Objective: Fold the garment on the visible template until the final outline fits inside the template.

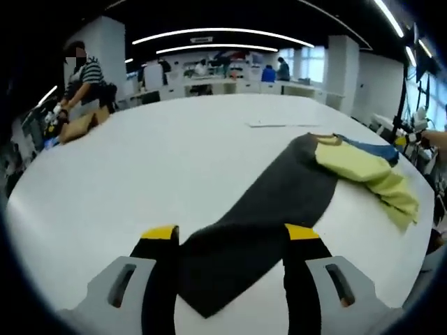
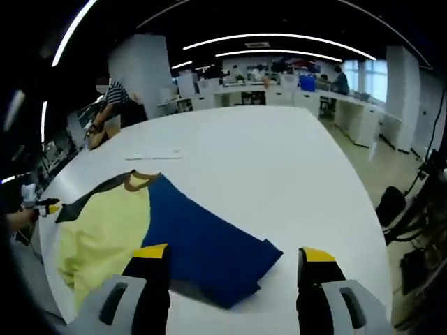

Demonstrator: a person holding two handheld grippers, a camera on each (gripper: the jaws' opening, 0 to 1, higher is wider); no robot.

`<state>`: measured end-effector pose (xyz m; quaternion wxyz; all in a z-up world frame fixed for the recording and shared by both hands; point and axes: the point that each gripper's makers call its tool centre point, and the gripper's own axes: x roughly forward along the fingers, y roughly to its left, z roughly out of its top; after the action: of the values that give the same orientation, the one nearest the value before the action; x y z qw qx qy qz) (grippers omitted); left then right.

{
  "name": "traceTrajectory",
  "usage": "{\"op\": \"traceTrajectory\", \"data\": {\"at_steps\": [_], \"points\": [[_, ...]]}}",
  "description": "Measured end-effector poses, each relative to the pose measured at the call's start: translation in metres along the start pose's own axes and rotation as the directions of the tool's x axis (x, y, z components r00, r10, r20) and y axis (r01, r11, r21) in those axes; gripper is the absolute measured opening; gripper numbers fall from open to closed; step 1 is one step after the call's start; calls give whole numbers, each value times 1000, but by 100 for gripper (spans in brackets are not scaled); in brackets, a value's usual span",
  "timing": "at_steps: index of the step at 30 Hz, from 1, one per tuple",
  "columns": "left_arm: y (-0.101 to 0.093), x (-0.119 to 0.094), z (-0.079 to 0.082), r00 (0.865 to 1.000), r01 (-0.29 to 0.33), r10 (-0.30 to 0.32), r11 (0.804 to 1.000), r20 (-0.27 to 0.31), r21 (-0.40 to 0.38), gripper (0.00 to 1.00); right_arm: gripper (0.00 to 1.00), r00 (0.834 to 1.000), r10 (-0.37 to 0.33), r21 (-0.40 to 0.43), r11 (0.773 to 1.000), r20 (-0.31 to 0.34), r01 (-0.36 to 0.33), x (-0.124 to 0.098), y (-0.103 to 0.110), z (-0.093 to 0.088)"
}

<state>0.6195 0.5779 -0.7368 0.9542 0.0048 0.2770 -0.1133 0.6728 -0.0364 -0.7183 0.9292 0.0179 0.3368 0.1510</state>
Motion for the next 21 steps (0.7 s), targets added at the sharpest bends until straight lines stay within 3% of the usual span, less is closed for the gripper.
{"op": "traceTrajectory", "data": {"at_steps": [10,16,21], "points": [[-42,-14,20,991,113,-113,994,78,6,79,98,987,159,-47,986,0,-159,-10,58,1],[-66,-26,19,981,172,-172,985,85,13,85,99,963,266,-134,954,-34,-268,-18,106,-3],[-86,-36,19,966,233,-237,971,105,50,89,99,939,339,-167,925,-52,-343,-24,141,-6]]}}
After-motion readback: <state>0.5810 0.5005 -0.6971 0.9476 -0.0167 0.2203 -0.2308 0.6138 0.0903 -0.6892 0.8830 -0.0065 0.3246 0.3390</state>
